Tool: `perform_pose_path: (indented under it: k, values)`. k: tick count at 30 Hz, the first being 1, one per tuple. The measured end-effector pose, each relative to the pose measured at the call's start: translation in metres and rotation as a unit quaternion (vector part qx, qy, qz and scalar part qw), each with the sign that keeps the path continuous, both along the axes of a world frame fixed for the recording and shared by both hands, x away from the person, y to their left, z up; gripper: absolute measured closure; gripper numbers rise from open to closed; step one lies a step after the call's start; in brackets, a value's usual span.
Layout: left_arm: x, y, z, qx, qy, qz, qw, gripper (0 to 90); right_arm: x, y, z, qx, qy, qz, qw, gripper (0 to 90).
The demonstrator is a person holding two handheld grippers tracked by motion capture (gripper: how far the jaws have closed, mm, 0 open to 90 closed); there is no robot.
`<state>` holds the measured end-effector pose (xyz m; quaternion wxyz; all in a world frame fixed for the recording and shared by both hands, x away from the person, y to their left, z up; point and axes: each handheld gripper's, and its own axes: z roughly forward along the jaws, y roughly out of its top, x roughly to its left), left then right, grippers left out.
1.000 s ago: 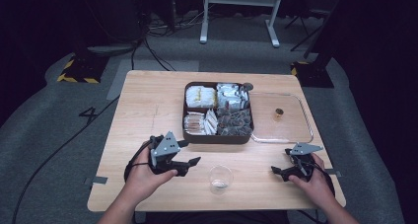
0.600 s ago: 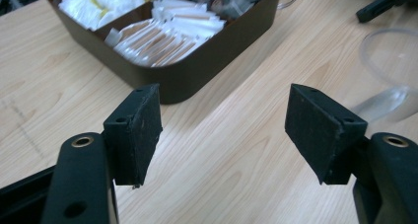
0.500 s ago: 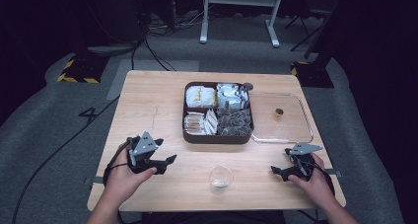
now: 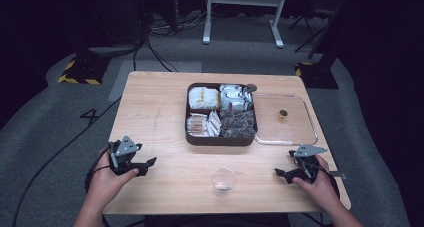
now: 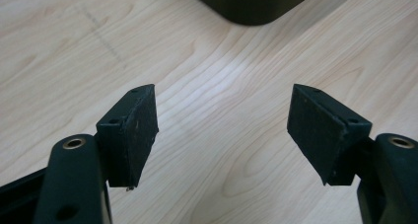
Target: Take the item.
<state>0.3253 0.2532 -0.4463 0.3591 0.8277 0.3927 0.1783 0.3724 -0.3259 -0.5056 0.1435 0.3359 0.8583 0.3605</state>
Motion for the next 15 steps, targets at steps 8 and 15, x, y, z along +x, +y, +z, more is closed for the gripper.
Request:
perform_pose_path:
  k: [8,15]
  values:
    - [0.003,0.014,-0.021,0.012,0.025,0.028,0.9992,28.0,0.000,0.000,0.000,0.000,0.000,0.000,1.0000,2.3]
    - [0.006,0.023,-0.036,0.039,0.042,0.044,0.9974,27.2,0.000,0.000,0.000,0.000,0.000,0.001,1.0000,2.3]
